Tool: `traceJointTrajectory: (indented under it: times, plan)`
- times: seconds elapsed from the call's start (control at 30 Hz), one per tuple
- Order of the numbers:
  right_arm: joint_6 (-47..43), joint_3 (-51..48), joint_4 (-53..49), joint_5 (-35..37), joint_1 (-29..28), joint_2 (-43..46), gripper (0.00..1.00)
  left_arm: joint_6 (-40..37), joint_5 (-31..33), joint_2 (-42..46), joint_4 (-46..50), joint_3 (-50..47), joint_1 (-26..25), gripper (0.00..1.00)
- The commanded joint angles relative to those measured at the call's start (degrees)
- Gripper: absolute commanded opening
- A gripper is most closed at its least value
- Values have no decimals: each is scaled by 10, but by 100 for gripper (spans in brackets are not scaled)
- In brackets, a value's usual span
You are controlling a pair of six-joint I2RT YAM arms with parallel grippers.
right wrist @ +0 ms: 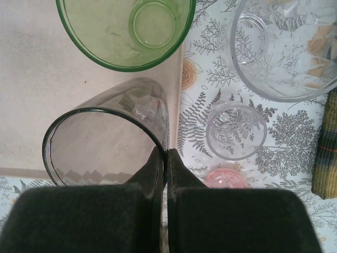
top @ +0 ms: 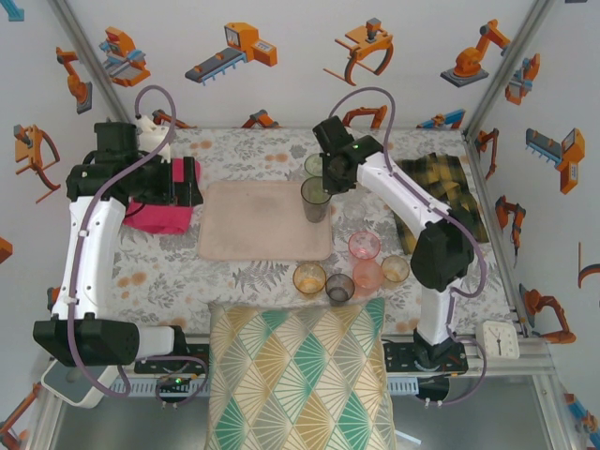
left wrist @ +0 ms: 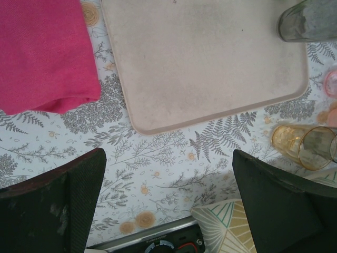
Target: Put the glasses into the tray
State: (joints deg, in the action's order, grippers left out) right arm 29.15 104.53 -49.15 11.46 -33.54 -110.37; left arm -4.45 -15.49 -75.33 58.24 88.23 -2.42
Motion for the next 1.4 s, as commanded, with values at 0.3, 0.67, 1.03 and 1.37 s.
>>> traceJointTrajectory:
  times: [0.3, 0.67, 1.03, 1.37]
  plan:
    - [13, -4, 8, 12, -1, -21, 0, 4, -5, 18, -6, -14, 4, 97]
    - [11, -6, 0, 14, -1, -32, 4, 4, -3, 24, -9, -20, 5, 97]
    - [4, 16, -6, 10, -1, -35, 17, 4, -4, 24, -10, -20, 4, 97]
    - [-5, 53, -26, 2, -1, -47, 26, 5, -4, 26, -10, -19, 4, 97]
